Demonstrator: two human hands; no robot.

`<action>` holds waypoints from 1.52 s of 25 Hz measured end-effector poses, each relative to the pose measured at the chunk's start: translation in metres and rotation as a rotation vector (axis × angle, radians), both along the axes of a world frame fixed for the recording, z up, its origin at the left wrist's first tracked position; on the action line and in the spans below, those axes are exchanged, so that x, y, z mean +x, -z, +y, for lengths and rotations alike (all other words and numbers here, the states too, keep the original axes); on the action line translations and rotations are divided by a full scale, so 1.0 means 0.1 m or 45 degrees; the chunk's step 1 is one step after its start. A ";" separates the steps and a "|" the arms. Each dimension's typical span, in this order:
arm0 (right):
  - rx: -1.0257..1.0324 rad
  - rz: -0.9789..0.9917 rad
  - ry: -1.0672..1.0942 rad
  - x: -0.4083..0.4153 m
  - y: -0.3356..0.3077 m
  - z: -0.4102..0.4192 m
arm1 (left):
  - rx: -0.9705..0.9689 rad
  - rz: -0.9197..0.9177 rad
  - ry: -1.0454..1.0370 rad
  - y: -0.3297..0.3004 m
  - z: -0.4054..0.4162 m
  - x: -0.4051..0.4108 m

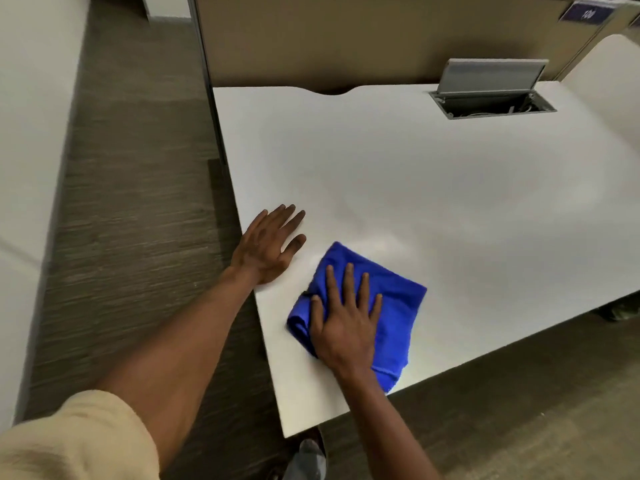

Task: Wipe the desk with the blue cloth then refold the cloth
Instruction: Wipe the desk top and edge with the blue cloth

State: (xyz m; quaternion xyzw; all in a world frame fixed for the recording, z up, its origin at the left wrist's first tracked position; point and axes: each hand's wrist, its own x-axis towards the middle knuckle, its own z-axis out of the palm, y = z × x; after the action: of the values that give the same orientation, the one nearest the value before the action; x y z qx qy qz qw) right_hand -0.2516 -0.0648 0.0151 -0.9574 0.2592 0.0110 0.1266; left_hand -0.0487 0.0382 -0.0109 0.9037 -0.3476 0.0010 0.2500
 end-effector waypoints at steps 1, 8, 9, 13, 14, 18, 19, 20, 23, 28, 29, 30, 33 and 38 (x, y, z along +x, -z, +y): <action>0.024 0.000 -0.248 -0.09 0.01 0.08 | -0.017 -0.010 0.000 0.00 -0.01 0.01; -0.095 0.000 -0.304 -0.99 0.00 -1.10 | 0.031 -0.005 0.027 0.01 0.03 0.02; -0.100 0.045 -0.145 -0.99 -0.04 -1.28 | 0.047 -0.005 0.026 0.01 0.02 0.01; -0.054 0.060 0.386 -0.64 -0.01 -1.12 | 0.107 0.013 0.030 -0.03 0.02 0.03; -0.040 0.036 0.512 -0.56 0.03 -0.90 | 0.122 0.011 0.027 -0.04 0.02 0.02; -0.025 -0.054 0.116 -0.62 0.12 -0.03 | 0.135 0.017 0.032 -0.08 0.00 -0.01; -0.032 -0.045 -0.176 -0.76 0.14 0.01 | 0.137 0.025 0.025 -0.10 0.00 -0.02; -0.043 -0.051 -0.457 -0.88 0.12 -0.07 | 0.138 0.029 0.018 -0.11 0.00 -0.03; -0.054 0.007 -0.740 -0.92 0.05 -0.77 | 0.155 0.033 0.018 -0.14 -0.02 -0.06; -0.023 0.020 0.326 -0.09 -0.02 -1.10 | 0.169 0.029 0.028 -0.13 0.00 -0.04; 0.005 0.008 0.439 0.08 -0.01 -0.92 | 0.164 0.027 0.034 -0.13 0.00 -0.04; 0.020 -0.002 0.446 0.22 0.00 -0.72 | 0.153 0.021 0.033 -0.12 0.00 -0.03; -0.022 -0.018 -0.148 0.37 0.03 -0.23 | 0.113 -0.001 0.026 -0.11 -0.01 -0.03; -0.052 0.006 -0.619 0.48 -0.01 -1.12 | 0.130 -0.004 0.025 -0.13 -0.01 -0.03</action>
State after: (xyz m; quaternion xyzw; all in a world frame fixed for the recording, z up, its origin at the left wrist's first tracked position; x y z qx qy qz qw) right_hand -0.2038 -0.1764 0.0159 -0.9940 0.0215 0.0381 0.1002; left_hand -0.0521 0.0370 0.0026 0.9119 -0.3563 -0.0179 0.2030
